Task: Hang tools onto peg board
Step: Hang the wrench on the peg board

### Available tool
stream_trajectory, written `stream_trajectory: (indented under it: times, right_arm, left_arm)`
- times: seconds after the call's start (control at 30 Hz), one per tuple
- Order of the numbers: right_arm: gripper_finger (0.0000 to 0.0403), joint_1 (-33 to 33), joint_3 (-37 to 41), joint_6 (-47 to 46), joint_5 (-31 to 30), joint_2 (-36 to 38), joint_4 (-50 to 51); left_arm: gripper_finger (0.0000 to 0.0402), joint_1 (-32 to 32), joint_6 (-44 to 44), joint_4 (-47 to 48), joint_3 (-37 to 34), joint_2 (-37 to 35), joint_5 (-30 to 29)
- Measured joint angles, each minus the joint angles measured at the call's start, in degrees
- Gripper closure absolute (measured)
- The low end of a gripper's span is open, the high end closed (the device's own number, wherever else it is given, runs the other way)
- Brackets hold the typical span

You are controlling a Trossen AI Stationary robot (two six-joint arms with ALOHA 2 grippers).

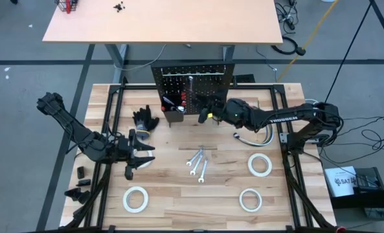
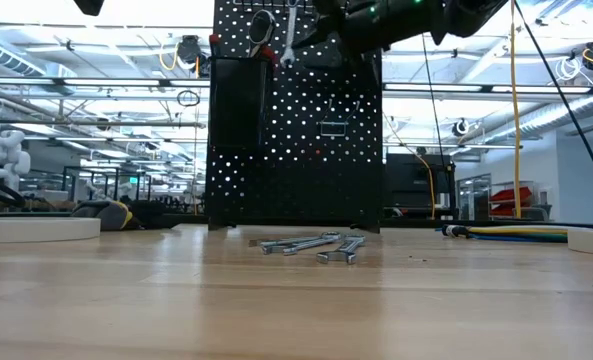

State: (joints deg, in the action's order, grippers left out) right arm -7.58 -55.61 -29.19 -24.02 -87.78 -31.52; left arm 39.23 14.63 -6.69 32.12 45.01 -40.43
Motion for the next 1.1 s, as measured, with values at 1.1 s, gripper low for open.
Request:
stream_trajectory:
  times: [1.1]
  right_arm:
    - [0.0220,27.7,-0.1,-5.9,17.7,2.2,29.0]
  left_arm:
    - [0.0224,-0.9,0.7,10.7,0.0,1.6,9.8]
